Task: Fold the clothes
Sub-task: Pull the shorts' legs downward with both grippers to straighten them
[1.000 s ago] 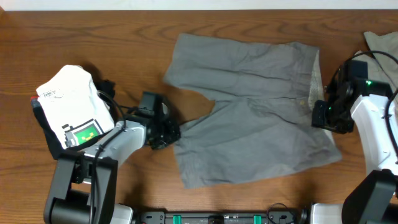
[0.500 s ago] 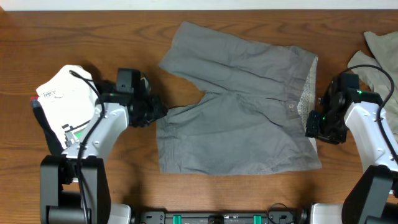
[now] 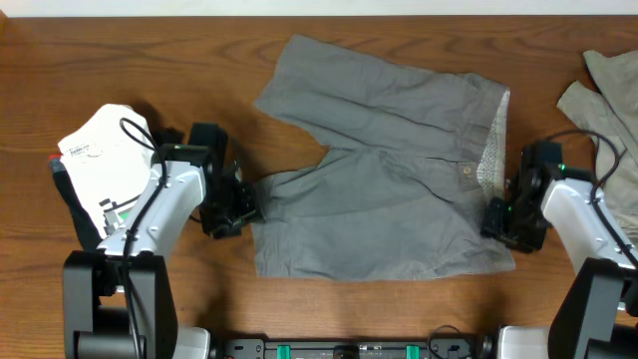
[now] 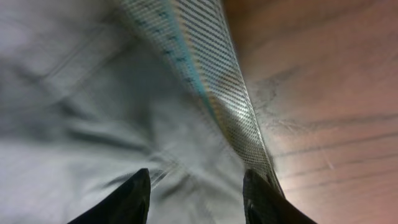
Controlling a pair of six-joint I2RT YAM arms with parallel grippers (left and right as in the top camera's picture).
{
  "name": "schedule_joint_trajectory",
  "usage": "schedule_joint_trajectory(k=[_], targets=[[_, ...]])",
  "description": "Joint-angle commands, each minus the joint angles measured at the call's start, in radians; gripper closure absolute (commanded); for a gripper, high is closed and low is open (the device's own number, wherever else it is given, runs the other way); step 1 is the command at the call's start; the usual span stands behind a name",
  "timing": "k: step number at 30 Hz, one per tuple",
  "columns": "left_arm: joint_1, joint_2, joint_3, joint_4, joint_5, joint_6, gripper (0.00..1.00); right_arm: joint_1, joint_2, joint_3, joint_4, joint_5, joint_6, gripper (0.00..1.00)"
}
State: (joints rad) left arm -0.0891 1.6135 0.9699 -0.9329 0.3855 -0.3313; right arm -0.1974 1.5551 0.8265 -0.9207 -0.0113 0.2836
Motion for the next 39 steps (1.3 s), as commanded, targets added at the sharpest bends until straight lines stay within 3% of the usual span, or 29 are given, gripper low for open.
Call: schedule_joint_trajectory(k=[1,18,20,21,23,24,31,39], targets=[[-0.017,-0.012,-0.058,-0.004,-0.005,0.024,0.47,-0.032,0.005,-0.066,0.028,0.015,0.074,0.53],[-0.079,-0.012,-0.175,0.084,0.077,0.021,0.46,-0.107,0.005,-0.109,0.043,0.075,0.082,0.52],[-0.079,-0.012,-0.179,0.108,0.073,0.022,0.55,-0.107,0.005,-0.109,0.039,0.074,0.083,0.53],[-0.079,-0.012,-0.181,0.135,0.073,0.024,0.71,-0.107,0.005,-0.109,0.038,0.074,0.083,0.53],[-0.078,-0.012,-0.181,0.200,0.069,0.024,0.92,-0.107,0.005,-0.109,0.035,0.064,0.082,0.54],[-0.078,-0.012,-0.181,0.234,0.066,0.023,0.94,-0.107,0.005,-0.109,0.035,0.057,0.082,0.54],[-0.077,-0.011,-0.180,0.406,0.007,-0.037,0.94,-0.101,0.005,-0.109,0.071,0.017,0.077,0.54],[0.000,-0.011,-0.180,0.463,-0.039,-0.047,0.93,-0.100,0.005,-0.109,0.165,0.006,0.075,0.62]])
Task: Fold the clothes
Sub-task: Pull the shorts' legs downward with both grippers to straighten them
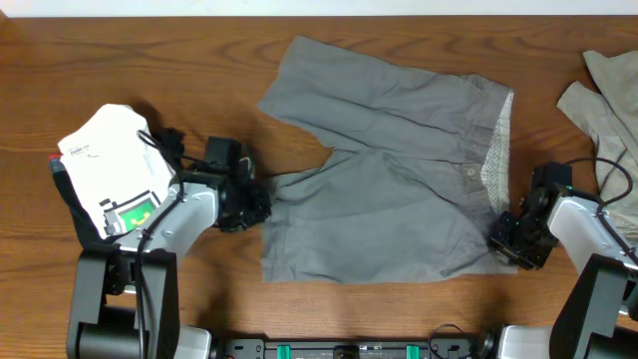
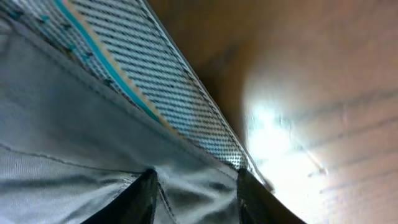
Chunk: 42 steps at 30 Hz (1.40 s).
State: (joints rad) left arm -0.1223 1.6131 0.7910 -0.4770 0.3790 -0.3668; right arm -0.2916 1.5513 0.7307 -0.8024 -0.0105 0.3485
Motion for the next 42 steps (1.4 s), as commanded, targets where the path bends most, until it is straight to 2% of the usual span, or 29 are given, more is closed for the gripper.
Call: schedule_joint_trajectory(k=[1,7,10,12,15,17,18,20,25,30,37,42], targets=[[0.043,-0.010,-0.002,0.011,-0.033,-0.012,0.94,-0.004,0.009,-0.014,0.057,0.006,0.010,0.62],[0.074,-0.010,0.003,0.034,-0.021,-0.008,0.93,-0.001,0.009,-0.014,0.114,0.006,0.010,0.62],[0.074,-0.010,0.022,0.010,0.058,0.000,0.93,-0.001,0.009,-0.011,0.116,0.004,0.010,0.61],[0.074,-0.012,0.039,-0.037,0.118,0.000,0.89,-0.001,0.008,-0.007,0.087,-0.010,0.009,0.60],[0.073,-0.019,0.052,-0.134,0.197,0.000,0.79,-0.002,0.008,0.005,0.019,0.002,0.002,0.53],[0.074,-0.027,0.052,-0.203,0.219,0.014,0.77,-0.007,0.008,0.018,-0.027,0.058,0.006,0.48],[0.074,-0.034,0.052,-0.239,0.220,0.031,0.77,-0.011,0.008,0.025,-0.043,0.085,0.018,0.42],[0.074,-0.052,0.052,-0.298,0.220,0.069,0.77,-0.021,0.008,0.051,-0.079,0.117,0.029,0.39],[0.073,-0.171,0.052,-0.420,0.216,0.105,0.77,-0.044,0.004,0.129,-0.188,0.107,0.030,0.39],[0.073,-0.283,0.041,-0.470,0.175,0.082,0.77,-0.044,-0.002,0.114,-0.206,0.043,0.030,0.39],[0.071,-0.301,-0.021,-0.459,0.163,-0.022,0.76,-0.044,-0.003,0.035,-0.171,-0.024,0.067,0.39],[0.061,-0.301,-0.080,-0.425,0.163,-0.020,0.74,-0.044,-0.003,-0.003,-0.158,-0.034,0.089,0.39]])
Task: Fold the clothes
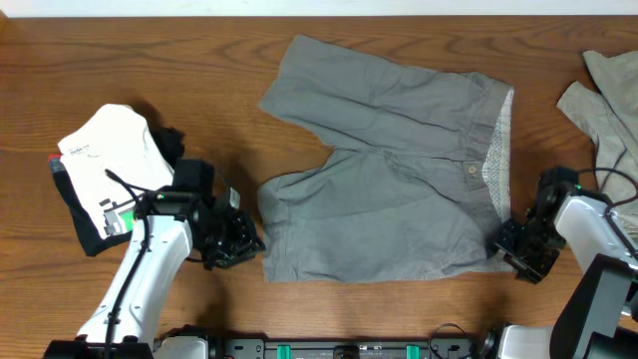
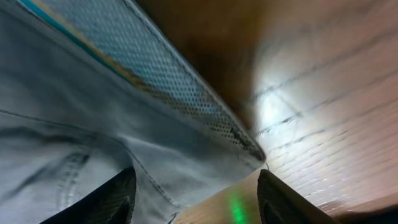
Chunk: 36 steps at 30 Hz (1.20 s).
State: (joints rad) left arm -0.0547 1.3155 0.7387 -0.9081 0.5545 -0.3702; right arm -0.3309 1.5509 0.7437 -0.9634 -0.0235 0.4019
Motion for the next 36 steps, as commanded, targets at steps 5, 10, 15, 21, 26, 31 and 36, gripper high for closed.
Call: schedule_joint_trajectory(k=[5,10,15,21,26,31,36], targets=[[-0.059,-0.004,-0.079,0.078,-0.013,-0.029,0.73,-0.005,-0.003,-0.037,0.026,-0.037,0.040,0.39],[-0.117,-0.003,-0.123,0.177,-0.077,-0.027,0.69,-0.005,-0.003,-0.051,0.063,-0.060,0.058,0.39],[-0.156,-0.003,-0.133,0.204,-0.154,0.003,0.62,-0.005,-0.003,-0.094,0.151,-0.052,0.085,0.40],[-0.172,-0.003,-0.133,0.202,-0.161,-0.026,0.61,-0.005,-0.003,-0.159,0.269,-0.052,0.099,0.65],[-0.172,-0.003,-0.134,0.186,-0.121,-0.177,0.61,-0.005,-0.003,-0.159,0.269,-0.053,0.099,0.91],[-0.172,-0.003,-0.134,0.188,-0.121,-0.264,0.61,-0.004,-0.003,-0.159,0.267,-0.053,0.098,0.91],[-0.198,-0.003,-0.135,0.184,-0.109,-0.355,0.61,-0.004,-0.003,-0.159,0.264,-0.053,0.082,0.89]])
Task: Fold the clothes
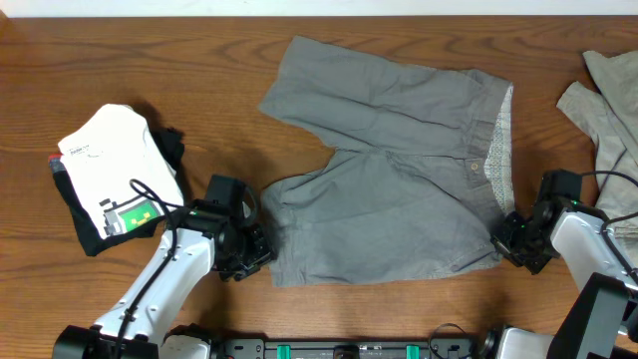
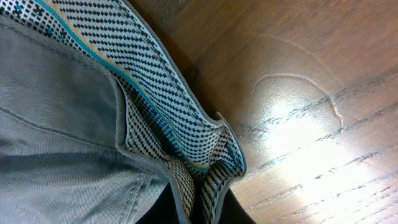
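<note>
Grey shorts (image 1: 389,170) lie flat on the wooden table (image 1: 150,60), legs to the left and waistband to the right. My right gripper (image 1: 510,242) sits at the near right corner of the waistband. In the right wrist view this gripper (image 2: 200,210) is shut on the checked waistband lining (image 2: 155,112), which bunches up between the fingers. My left gripper (image 1: 251,254) rests at the near left hem corner of the nearer leg. Whether it holds the cloth does not show from above.
A folded white and black garment stack (image 1: 110,170) lies at the left, close behind my left arm. A beige garment (image 1: 603,95) lies at the far right edge.
My right gripper stood open astride the waistband corner and is now shut on it. My left gripper has moved right, onto the near hem corner of the nearer leg.
At first my left gripper was at the middle of the nearer leg's hem and my right gripper was open over the waistband. Both then stood nearer the table's front edge. Now the right one pinches the near waistband corner and the left is at the near hem corner.
</note>
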Controlling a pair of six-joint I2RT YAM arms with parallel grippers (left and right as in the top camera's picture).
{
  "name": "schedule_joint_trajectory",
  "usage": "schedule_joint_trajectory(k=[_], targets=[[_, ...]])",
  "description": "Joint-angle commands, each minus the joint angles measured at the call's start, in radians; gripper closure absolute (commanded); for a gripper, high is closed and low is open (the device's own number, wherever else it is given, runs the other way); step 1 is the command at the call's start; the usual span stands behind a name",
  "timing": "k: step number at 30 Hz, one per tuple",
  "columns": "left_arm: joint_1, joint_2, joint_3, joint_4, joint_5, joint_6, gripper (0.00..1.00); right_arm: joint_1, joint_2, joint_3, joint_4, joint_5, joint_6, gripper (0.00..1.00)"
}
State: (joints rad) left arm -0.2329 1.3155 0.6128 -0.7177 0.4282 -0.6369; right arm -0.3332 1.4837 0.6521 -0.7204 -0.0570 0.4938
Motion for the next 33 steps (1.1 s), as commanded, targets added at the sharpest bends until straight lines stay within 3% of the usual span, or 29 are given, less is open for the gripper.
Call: schedule_joint_trajectory(k=[1,8,10,16,28,29,31,33], targets=[[-0.031,-0.003,-0.009,-0.006,0.017,-0.107,0.61,-0.002,0.064,-0.067,0.020,-0.020,-0.018,0.89],[-0.124,-0.003,-0.018,0.002,-0.001,-0.257,0.60,-0.002,0.064,-0.067,0.013,-0.022,-0.032,0.88],[-0.146,-0.003,-0.033,0.005,-0.014,-0.361,0.52,-0.002,0.064,-0.067,0.010,-0.023,-0.032,0.87],[-0.188,-0.003,-0.078,0.061,-0.014,-0.556,0.43,-0.002,0.064,-0.067,0.005,-0.023,-0.039,0.87],[-0.212,-0.003,-0.101,0.137,-0.081,-0.659,0.42,-0.002,0.064,-0.067,0.002,-0.023,-0.043,0.86],[-0.212,-0.003,-0.102,0.137,-0.087,-0.659,0.47,-0.002,0.064,-0.067,0.002,-0.023,-0.043,0.86],[-0.212,-0.003,-0.102,0.137,-0.099,-0.659,0.71,-0.002,0.064,-0.067,0.002,-0.023,-0.043,0.86],[-0.212,-0.003,-0.102,0.138,-0.113,-0.654,0.85,-0.002,0.064,-0.067,0.002,-0.023,-0.043,0.86]])
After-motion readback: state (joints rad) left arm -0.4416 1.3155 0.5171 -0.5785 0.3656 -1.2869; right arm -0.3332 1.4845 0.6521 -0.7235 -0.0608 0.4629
